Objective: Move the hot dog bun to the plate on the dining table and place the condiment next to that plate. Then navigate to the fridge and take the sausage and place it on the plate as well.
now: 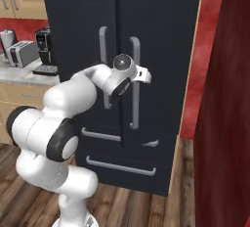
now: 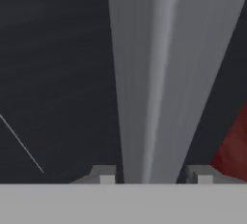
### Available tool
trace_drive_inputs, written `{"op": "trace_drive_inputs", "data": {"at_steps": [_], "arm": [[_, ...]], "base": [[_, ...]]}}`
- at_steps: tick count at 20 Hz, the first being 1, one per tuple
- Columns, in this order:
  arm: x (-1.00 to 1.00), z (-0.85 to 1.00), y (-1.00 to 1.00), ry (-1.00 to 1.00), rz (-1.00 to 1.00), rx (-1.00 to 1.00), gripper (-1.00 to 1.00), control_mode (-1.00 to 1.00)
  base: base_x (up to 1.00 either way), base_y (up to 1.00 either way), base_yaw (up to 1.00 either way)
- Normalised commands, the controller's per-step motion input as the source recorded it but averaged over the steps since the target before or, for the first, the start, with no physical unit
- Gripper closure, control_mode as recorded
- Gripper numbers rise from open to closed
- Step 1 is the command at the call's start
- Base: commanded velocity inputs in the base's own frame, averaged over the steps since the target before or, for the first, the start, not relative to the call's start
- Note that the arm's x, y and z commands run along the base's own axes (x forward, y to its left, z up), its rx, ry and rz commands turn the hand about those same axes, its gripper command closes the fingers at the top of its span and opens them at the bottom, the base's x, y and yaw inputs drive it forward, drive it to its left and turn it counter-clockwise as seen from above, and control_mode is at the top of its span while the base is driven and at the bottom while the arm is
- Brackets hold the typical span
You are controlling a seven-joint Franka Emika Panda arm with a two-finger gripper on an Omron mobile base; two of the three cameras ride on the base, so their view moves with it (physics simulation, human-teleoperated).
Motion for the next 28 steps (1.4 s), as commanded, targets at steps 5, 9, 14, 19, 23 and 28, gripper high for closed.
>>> {"op": "trace_drive_inputs", "data": {"at_steps": [5, 9, 14, 19, 23, 28], "arm": [[-0.81, 0.50, -0.31, 0.03, -0.04, 0.06, 1.00, -1.00], [-0.59, 0.10, -0.11, 0.10, -0.08, 0.01, -1.00, -1.00], [-0.48, 0.11, 0.04, 0.09, -0.06, 0.00, -1.00, -1.00], [-0.84, 0.34, 0.00, 0.00, -0.11, 0.00, -1.00, -1.00], [-0.75, 0.31, 0.20, 0.09, -0.09, 0.00, -1.00, -1.00], [-0.23, 0.29, 0.78, 0.14, 0.00, -0.03, -1.00, -1.00]], "base": [[0.00, 0.00, 0.00], [0.00, 0.00, 0.00], [0.00, 0.00, 0.00], [0.00, 0.00, 0.00], [0.00, 0.00, 0.00], [0.00, 0.00, 0.00]]}}
